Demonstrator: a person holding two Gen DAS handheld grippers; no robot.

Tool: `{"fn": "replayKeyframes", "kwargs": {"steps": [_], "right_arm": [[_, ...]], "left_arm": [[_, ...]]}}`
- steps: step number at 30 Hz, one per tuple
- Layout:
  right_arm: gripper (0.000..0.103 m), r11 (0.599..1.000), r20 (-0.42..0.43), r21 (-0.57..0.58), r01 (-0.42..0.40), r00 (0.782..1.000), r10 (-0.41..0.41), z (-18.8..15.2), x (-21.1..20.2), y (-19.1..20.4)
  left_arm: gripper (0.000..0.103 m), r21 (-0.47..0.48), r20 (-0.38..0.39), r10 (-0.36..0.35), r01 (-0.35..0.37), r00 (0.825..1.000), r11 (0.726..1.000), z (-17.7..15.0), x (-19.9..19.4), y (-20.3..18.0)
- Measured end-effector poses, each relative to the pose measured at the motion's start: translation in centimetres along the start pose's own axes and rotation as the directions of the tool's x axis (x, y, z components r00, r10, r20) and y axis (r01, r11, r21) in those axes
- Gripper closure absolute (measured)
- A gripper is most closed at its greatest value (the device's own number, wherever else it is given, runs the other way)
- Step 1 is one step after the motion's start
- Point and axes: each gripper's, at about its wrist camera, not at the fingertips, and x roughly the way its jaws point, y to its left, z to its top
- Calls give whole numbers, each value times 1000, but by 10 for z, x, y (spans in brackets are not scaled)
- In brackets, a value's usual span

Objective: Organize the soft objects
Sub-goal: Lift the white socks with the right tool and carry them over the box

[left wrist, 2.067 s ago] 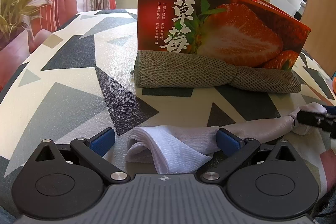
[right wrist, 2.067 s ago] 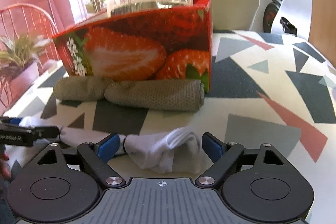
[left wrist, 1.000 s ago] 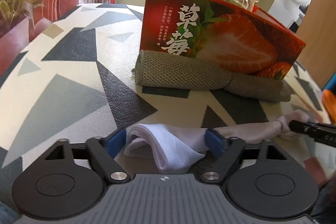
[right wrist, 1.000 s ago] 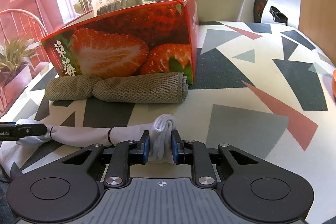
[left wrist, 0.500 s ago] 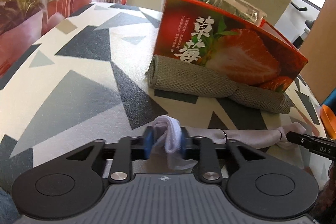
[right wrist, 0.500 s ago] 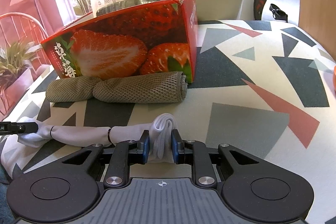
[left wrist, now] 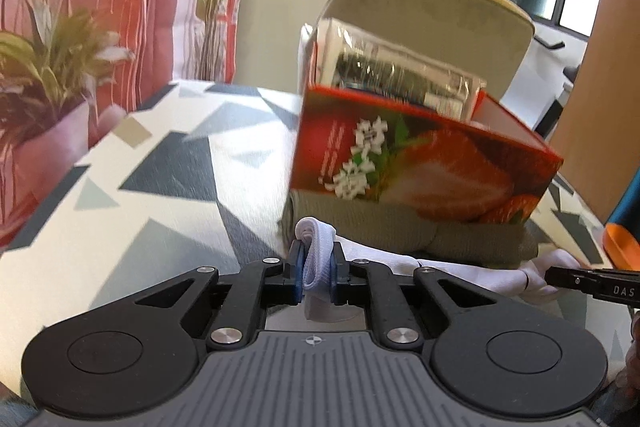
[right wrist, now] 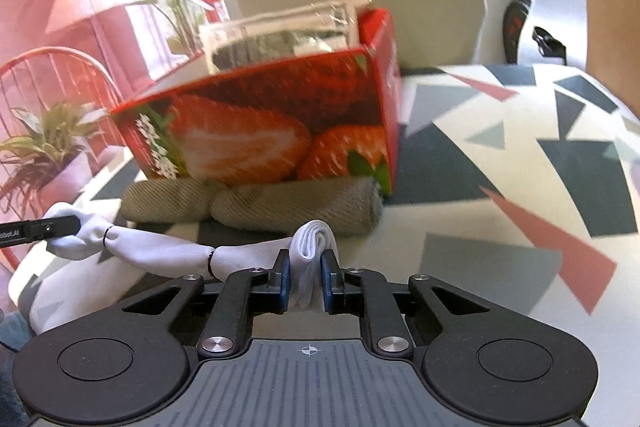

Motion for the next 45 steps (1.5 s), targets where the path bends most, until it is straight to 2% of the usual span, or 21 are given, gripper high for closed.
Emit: {"fn": "replayKeyframes", "kwargs": {"steps": [9,15,19,22,26,32,40,45], "right_arm": [[90,996,106,-81,-43,993,51,41,-22,17],[90,990,197,-131,-47,978,72,96,-33,25],[91,986,245,-166,-13,968,54,139,-29,25],[91,978,246,-206,21,969,31,165,-17,24],[92,971,201,-235,40,980,8,181,6,21],[92,963,127,-260,70,991,-38,180,39,19],[92,962,105,-260,81,993,-55,180,53,7],[92,943,31,-330,43,999,-35,178,63,15]], "left_arm": [[90,21,123,-3,0,992,1000,41,-20,-4],[90,44,210,-24,15,977,999,93,-21,-14],[90,115,232,-31,4,972,993,125,-5,-31],[90,139,195,-52,25,979,990,139,16,-42],[90,194,119,-57,33,991,980,143,48,-57],[90,227,36,-21,12,999,974,143,90,-60],[90,255,3,-17,16,1000,967,146,108,-60],[90,344,-68,-12,35,998,938,139,114,-67]]}}
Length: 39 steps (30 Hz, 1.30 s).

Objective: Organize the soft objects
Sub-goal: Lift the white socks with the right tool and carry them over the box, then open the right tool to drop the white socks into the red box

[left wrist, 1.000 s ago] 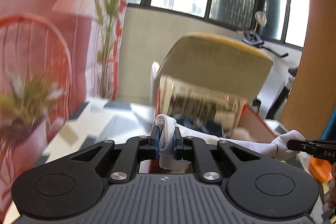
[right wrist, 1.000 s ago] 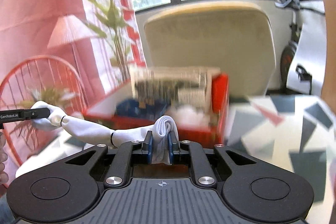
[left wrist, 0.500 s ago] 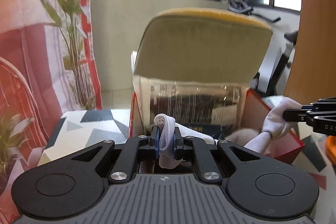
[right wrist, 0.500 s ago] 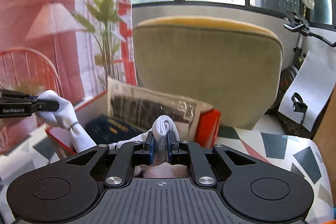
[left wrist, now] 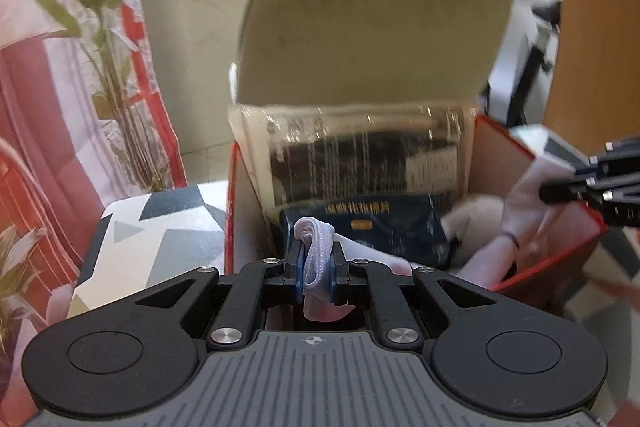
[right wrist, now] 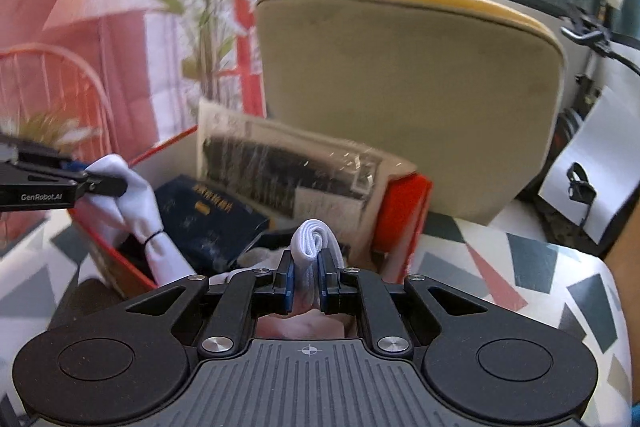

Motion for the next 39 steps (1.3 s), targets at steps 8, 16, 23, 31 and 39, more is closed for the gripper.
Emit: {"fn": "replayKeyframes", "kwargs": {"steps": [8,16,23,31,39], "right_arm": [[92,1000,-99,-14,-19,995,17,4,23,7],[92,999,-182,24,-43,982,47,4,44,9],[93,983,-234,167,-73,966,112,3,61,-5],[91,989,-277,144,-32,958,72,5,66,1],[57,997,-147,49,57,988,-49,9,35,12]], "left_arm": [[90,46,-142,-51,58,989,997,3,24,3],[90,6,-193,-86,89,977,996,6,38,4],[89,-46,-208,-116,109,971,993,6,46,6],[54,-72,-166,-139,129,976,989,8,37,4],[11,-110,22,-143,144,990,983,13,-7,7]]}}
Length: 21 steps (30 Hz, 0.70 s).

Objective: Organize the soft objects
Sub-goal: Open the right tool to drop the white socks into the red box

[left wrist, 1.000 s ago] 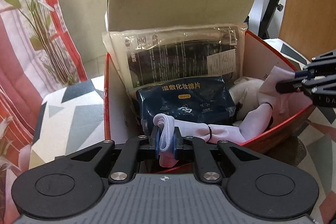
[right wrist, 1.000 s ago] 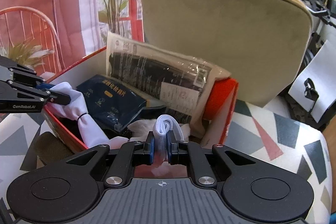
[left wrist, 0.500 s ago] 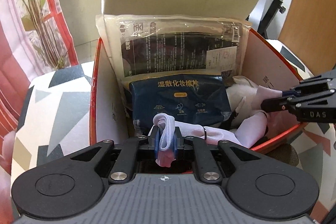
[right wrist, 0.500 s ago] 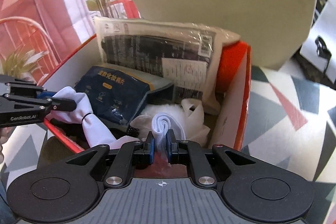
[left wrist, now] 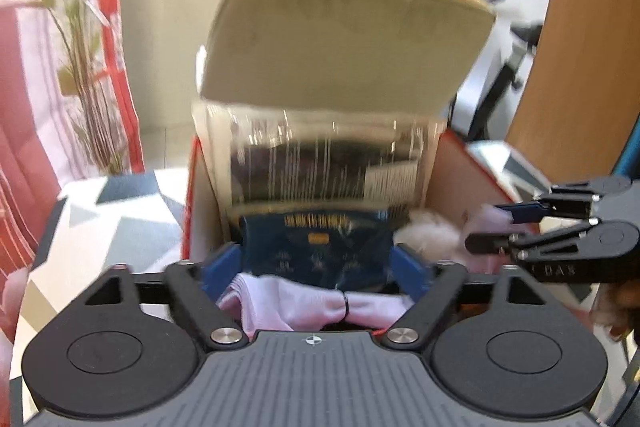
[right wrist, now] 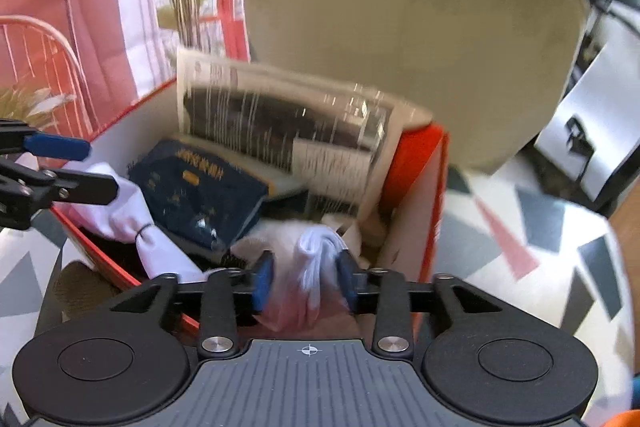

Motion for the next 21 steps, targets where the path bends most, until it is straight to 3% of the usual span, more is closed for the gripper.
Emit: {"fn": "replayKeyframes", "kwargs": {"steps": [1,3,7,9,13,21], "right_arm": [[43,1000,35,2,3,999,-3,-1,-7,0],[28,1000,110,13,17,994,-19,-4,-21,0],[5,999,194,38,17,981,-24,-13,-43,-1],[1,999,232,29,30,972,-36,-19,-51,2],[0,999,310,46,22,950,-36,-38,-67,7],[0,987,382,157,14,921,-74,-87,-85,11]], "left_arm": [[10,-5,26,6,-6,1000,1000,-1,-6,0],[6,-15,65,15,-14,998,1000,-3,-18,-1],[0,-44,141,24,-18,990,999,-11,-43,-2],[0,-32,167,48,-44,985,999,-16,-52,-6],[0,-15,182,110,-110,977,994,-31,-64,-13],[0,-65,192,160,-150,968,987,-70,-75,-7]]}}
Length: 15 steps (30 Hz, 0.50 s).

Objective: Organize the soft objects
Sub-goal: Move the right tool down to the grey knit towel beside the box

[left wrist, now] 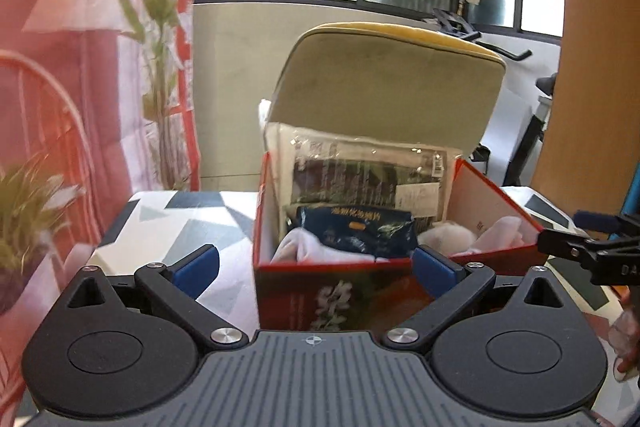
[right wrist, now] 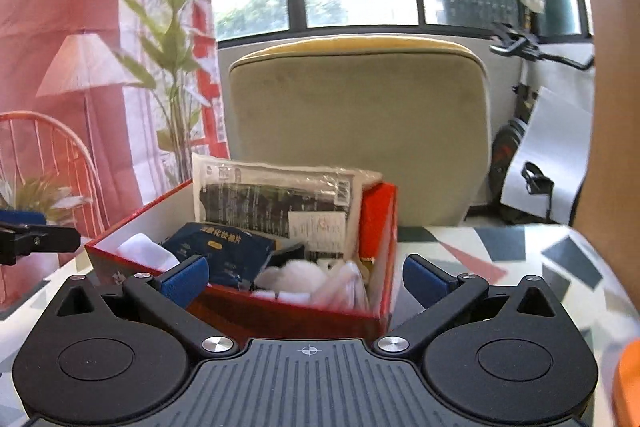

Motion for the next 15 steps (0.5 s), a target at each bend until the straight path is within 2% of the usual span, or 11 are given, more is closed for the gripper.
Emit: {"fn": "replayKeyframes", "kwargs": {"steps": [5,11,15], "right_arm": [[0,999,-7,37,29,1000,-29,-31,-5,-5],[1,999,-95,47,18,995,-13,-63,10,-5],[13,999,-145,50,10,989,-3,-78,23,-6]], "left_arm": [[0,-15,-43,5,-5,999,1000,-19,4,4],[0,-43,-105,0,-4,994,999,-37,21,13],[1,-76,-136,-10,0,991,997,-50,36,19]]}}
